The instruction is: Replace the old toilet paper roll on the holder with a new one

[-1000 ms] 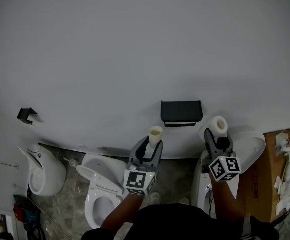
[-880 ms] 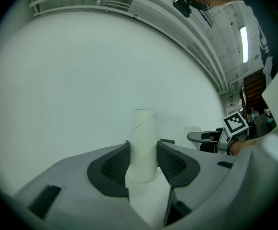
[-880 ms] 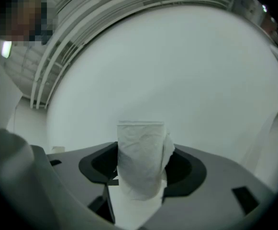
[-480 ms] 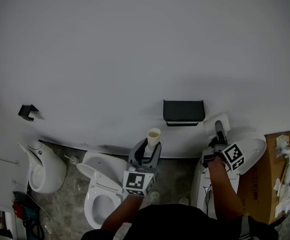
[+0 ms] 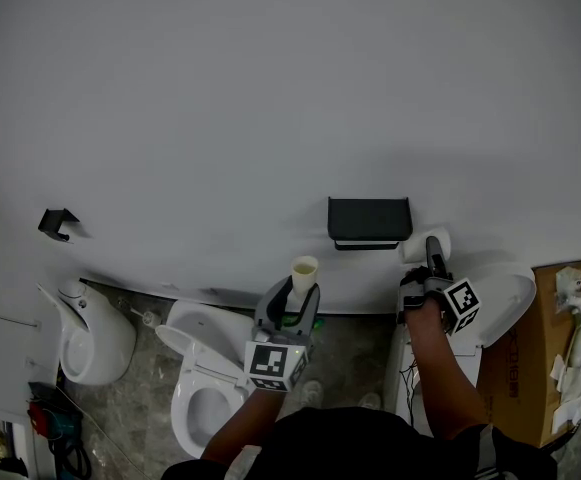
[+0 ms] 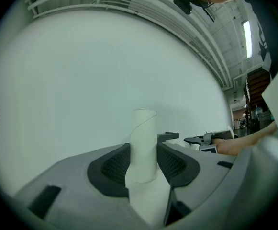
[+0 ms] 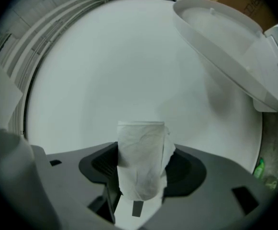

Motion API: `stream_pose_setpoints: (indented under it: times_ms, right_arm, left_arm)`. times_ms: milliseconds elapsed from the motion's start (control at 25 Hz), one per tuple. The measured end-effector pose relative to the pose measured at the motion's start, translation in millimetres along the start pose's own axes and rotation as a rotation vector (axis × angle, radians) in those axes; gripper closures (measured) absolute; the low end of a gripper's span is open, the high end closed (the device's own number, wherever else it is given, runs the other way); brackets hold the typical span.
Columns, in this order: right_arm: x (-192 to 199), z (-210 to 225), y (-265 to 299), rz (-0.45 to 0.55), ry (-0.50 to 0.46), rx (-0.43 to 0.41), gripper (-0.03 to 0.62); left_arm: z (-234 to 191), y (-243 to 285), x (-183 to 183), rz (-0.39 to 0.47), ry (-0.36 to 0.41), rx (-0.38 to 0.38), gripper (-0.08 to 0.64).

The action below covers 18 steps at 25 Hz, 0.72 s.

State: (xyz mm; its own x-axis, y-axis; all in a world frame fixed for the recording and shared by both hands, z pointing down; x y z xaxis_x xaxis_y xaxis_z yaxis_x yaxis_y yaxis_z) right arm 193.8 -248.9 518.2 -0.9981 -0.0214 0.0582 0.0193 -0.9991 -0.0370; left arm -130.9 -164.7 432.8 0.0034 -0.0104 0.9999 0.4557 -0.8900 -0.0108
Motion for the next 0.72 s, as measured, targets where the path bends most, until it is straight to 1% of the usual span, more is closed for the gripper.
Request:
stream_pose_setpoints:
  times_ms: [120,280,400,560,720]
  right_arm:
    - [5,1,0,-0.002,0.013,0.002,0.319]
    - [14,0,0,-0.008,0.019,-0.015,0.319]
    - [24,2,1,-0.017,0.040,-0.006,0.319]
    - [39,6,3,-0.040,0.053,0.009,0.319]
    - [56,6,1,-0.056,0.061,-0.013,0.319]
  left_arm:
    - [-1,-2,-1,0.002,0.006,-0.007,0.387]
    - [0,-4,-3,0.022,0.025,0.005,0.387]
    - [-1,-7,-1,0.016,0.029,0.010,0.387]
    - [-11,-13,3,0.012,0.005,-0.029,0.387]
    - [-16,-21,6,-0.007,-0.006,-0.053,0.388]
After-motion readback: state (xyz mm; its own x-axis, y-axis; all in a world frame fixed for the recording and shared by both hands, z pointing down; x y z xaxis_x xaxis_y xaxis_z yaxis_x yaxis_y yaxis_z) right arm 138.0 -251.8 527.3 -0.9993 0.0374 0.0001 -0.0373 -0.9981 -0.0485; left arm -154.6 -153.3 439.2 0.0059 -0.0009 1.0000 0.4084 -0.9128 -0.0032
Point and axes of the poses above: the fingertips, and each gripper's own axes: y forward along the fingers, z to its right, x out of its underside, the point moved 8 cm from there along -y, backward along the fingers, and after that the axes turned 2 degrees about z, right-handed, at the moved point
